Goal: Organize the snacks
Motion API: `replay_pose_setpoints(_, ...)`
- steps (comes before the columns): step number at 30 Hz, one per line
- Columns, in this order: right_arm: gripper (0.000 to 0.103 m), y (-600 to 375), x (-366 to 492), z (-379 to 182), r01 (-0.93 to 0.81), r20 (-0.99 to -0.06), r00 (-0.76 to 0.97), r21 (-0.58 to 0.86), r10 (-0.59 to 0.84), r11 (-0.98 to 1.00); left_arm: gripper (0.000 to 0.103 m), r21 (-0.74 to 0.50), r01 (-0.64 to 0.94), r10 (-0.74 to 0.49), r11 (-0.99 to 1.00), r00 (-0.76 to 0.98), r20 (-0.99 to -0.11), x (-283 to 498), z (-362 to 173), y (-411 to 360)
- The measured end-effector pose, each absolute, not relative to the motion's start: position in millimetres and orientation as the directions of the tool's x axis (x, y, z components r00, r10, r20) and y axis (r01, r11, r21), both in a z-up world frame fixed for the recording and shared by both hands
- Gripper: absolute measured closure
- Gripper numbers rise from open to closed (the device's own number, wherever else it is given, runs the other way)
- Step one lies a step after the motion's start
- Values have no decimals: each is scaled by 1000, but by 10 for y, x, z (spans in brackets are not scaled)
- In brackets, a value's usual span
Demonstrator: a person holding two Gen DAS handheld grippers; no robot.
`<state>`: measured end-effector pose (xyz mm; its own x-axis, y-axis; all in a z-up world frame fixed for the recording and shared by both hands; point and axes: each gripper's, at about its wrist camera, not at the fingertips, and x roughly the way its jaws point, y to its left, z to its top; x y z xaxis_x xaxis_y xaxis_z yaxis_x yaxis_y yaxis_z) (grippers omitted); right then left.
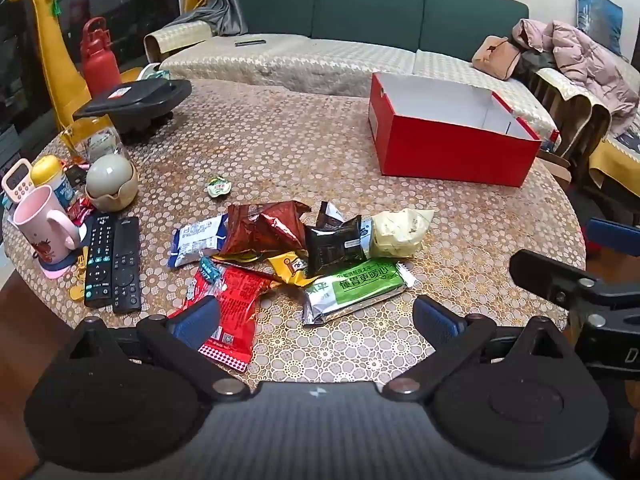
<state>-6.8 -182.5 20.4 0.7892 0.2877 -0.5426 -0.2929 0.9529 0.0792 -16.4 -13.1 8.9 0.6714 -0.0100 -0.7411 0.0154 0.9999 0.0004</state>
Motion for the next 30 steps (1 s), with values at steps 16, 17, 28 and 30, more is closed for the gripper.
replay_pose_setpoints(16,0,-1843,-88,231,-274,-524,807,75,272,959,0,2,40,-26,999,684,-729,-190,92,-164)
replay_pose_setpoints(17,0,-1845,-87,230,-272,-522,809,71,269,960,0,2,40,-26,999,684,-729,-196,88,-166)
replay_pose_setpoints(28,0,-1866,-81,235,-260,-522,813,69,257,963,0,7,44,-25,999,689,-724,-196,87,-200)
replay_pose_setpoints(30,0,-1873,-81,236,-258,-522,814,71,256,964,0,7,45,-26,999,691,-722,-200,93,-204)
